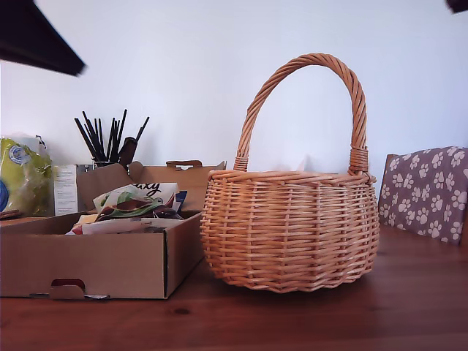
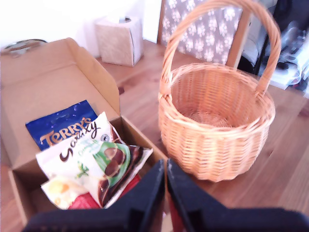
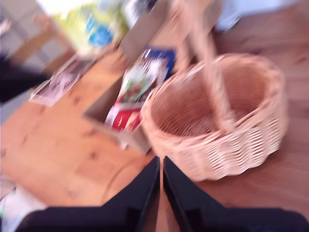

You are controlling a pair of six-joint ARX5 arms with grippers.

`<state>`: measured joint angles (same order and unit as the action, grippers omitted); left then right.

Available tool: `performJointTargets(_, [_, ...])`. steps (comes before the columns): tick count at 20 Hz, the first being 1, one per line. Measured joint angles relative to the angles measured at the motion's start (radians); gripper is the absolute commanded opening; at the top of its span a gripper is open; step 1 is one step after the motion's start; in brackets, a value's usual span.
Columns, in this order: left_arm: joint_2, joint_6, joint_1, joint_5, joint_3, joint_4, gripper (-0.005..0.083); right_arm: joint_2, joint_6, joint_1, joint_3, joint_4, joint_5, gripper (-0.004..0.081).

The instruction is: Move the bags of Easter eggs from the cardboard box on the left into the woven basket on the right side.

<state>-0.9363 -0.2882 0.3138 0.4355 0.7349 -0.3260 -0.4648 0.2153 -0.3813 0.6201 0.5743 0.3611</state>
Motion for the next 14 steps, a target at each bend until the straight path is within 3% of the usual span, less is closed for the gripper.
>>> performJointTargets(3, [-0.138,-0.167,0.023,-0.110,0.080,-0.018,0.0765,-0.013,-0.007,-0.021,0.000,-0.045,-0.001,-0.0013])
performJointTargets(6, [-0.253,-0.261,0.037,-0.222,0.151,-0.011,0.0765,-0.025,-0.007,-0.027,0.005,-0.074,-0.001,-0.0013])
performJointTargets(8, [-0.325,-0.329,0.038,-0.237,0.187,-0.004,0.0765,-0.038,-0.007,-0.027,0.005,-0.085,-0.002,-0.0013])
performJointTargets(14, [-0.585,-0.343,0.016,-0.231,0.299,0.050,0.0765,-0.061,-0.031,-0.027,0.005,-0.096,-0.002,-0.0013])
